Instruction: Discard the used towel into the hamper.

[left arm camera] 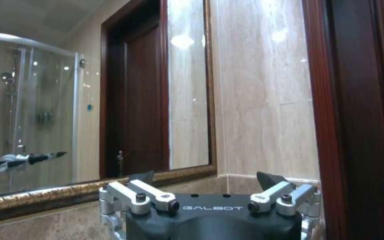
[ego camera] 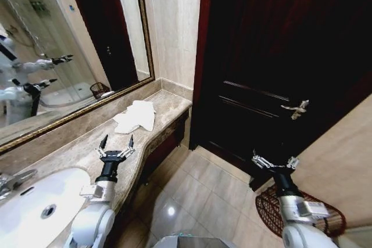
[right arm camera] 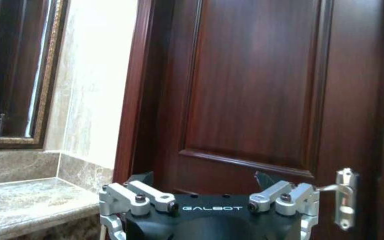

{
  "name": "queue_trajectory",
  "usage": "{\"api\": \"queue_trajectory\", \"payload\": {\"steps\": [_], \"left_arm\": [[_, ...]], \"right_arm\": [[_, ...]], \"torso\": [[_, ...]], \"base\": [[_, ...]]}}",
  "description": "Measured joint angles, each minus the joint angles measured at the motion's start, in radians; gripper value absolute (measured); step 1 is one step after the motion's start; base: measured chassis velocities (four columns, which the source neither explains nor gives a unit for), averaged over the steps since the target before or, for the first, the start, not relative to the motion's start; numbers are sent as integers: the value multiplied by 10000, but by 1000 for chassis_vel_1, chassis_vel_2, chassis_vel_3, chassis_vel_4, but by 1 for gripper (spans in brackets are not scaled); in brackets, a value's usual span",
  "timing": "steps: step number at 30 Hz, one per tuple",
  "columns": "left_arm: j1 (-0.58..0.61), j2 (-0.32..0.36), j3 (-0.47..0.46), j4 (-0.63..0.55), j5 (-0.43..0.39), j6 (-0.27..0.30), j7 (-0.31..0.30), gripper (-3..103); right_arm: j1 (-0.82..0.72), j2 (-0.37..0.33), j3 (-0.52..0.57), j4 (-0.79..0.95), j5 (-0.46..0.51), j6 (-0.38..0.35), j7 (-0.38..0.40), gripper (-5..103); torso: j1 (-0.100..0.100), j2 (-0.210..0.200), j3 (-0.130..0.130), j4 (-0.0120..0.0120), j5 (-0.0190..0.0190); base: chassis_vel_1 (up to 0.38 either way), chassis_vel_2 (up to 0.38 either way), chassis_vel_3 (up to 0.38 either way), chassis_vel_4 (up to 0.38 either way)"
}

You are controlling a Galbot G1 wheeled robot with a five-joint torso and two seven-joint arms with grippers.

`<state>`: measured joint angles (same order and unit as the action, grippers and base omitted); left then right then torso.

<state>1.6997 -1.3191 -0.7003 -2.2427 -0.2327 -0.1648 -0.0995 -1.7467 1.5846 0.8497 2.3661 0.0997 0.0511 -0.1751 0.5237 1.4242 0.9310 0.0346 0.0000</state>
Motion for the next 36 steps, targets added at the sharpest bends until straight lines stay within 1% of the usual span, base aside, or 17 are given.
{"api": "queue_trajectory", "payload": {"steps": [16,29,33,36], "left_arm": [[-11,-10,12,87,9,53,-1,100],[-23,-39,34,94,46,58,-65,100],[-45,-28,61,116,27,194,-143,100],[-160,0,108,116,-36,536,-171,100]], "right_arm": [[66,-11,-86,-67,-15,-36,0,100],[35,-31,-67,-112,-2,-1,0,100],[17,-16,-85,-125,-2,3,1,100],[24,-16,-153,-128,-13,-42,6,100]], "torso": [[0,0,0,1,0],[0,0,0,0,0],[0,1,0,0,0],[0,1,0,1,-1]], "base": [[-36,90,82,-41],[-73,72,78,-82],[-84,75,79,-91],[-84,88,99,-88]]}}
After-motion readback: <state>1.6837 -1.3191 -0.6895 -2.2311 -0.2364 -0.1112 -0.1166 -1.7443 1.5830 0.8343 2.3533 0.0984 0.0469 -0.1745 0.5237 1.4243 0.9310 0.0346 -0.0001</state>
